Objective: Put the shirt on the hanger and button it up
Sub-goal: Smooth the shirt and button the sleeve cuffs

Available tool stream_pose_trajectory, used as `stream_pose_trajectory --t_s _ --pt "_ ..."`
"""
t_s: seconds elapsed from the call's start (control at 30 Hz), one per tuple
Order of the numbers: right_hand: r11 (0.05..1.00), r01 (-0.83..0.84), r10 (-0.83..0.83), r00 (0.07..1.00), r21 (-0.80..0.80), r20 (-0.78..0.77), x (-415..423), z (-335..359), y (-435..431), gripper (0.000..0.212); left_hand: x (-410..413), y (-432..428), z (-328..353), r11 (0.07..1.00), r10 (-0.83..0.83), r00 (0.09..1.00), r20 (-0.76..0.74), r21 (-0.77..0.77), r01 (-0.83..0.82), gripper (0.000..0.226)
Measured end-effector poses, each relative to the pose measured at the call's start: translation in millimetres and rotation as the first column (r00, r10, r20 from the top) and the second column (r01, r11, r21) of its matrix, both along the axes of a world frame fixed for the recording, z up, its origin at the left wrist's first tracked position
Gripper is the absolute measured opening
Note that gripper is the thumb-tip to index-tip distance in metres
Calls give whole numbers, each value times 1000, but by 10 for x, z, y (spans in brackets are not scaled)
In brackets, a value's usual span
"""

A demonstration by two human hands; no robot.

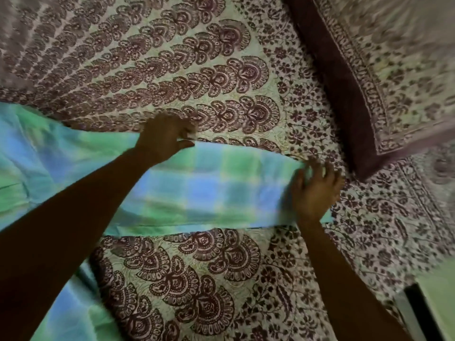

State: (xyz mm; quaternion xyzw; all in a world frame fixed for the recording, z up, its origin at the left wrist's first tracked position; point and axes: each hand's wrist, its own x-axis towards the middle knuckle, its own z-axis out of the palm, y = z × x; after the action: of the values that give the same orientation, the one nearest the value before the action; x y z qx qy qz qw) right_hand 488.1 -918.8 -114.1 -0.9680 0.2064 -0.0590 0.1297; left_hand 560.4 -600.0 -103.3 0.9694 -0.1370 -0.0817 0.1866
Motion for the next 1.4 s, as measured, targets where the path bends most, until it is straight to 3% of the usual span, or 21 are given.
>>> stream_pose_trajectory --t_s 0.1,0.2,0.3,0.4,0.5,0.57,0.63,0.7,0.77,0.8,0.87,0.9,0.93,0.97,1.03,1.1,1.17,1.23,1.3,1.37,1.4 --pt "956 102 -85 994 275 -75 23 96 -334 56 75 -254 91 976 -170 974 -149 -163 145 34" --pt "864 110 -20 983 491 -185 120 198 -531 35 80 -497 111 983 -154 960 -233 -136 124 45" --pt "826 201 -74 965 527 -253 128 206 -637 24 105 -587 50 999 -22 988 -154 30 27 39" --pt "887 216 -93 949 407 -301 108 221 -609 25 101 -666 71 994 101 979 -176 62 -91 34" --pt "879 227 -126 959 419 -255 46 283 -615 41 60 -871 157 995 11 998 -66 100 -5 40" --pt "862 286 -181 945 419 -273 -97 320 -663 50 -69 -1144 219 996 -86 996 26 24 85 37" --pt "847 337 -188 914 411 -360 -277 341 -697 53 -286 -1501 283 983 -137 991 8 -126 137 28" --pt "811 358 -163 898 463 -409 -391 333 -693 40 -509 -1879 325 960 -133 985 -109 -262 101 25" --pt "723 361 -175 921 589 -348 -442 304 -611 12 -649 -2131 309 915 -24 950 -313 -390 -105 30" --pt "714 328 -203 943 619 -266 -449 295 -537 3 -681 -2198 290 853 40 892 -450 -449 -265 35" --pt "849 139 -158 987 509 -6 -498 315 -351 11 -712 -2256 267 653 139 734 -665 -496 -573 51" --pt "924 -32 -12 994 381 111 -554 312 -244 9 -728 -2257 270 545 190 669 -718 -490 -680 59" --pt "941 -240 200 963 240 180 -620 299 -127 9 -739 -2243 286 457 250 626 -739 -480 -749 66" --pt "894 -431 407 894 119 187 -696 240 -26 13 -755 -2202 277 411 323 599 -733 -462 -786 70" --pt "775 -630 622 775 50 116 -855 95 89 18 -818 -2086 241 431 425 596 -681 -426 -795 58" --pt "744 -657 650 754 120 98 -956 18 75 17 -887 -1956 139 465 383 623 -682 -441 -768 36" --pt "728 -645 633 763 233 132 -1001 30 -19 17 -919 -1861 55 472 355 636 -685 -456 -754 25" --pt "760 -543 518 838 357 172 -1042 129 -76 14 -929 -1807 12 458 373 635 -677 -461 -760 27" --pt "782 -269 218 963 563 158 -1048 227 -90 10 -939 -1775 -18 439 384 636 -670 -473 -764 29" --pt "680 10 -52 998 733 35 -1031 263 -78 8 -963 -1749 -47 467 405 663 -630 -480 -742 28" --pt "660 84 -102 995 746 -22 -1021 259 -59 11 -976 -1742 -46 488 416 678 -606 -481 -729 27"
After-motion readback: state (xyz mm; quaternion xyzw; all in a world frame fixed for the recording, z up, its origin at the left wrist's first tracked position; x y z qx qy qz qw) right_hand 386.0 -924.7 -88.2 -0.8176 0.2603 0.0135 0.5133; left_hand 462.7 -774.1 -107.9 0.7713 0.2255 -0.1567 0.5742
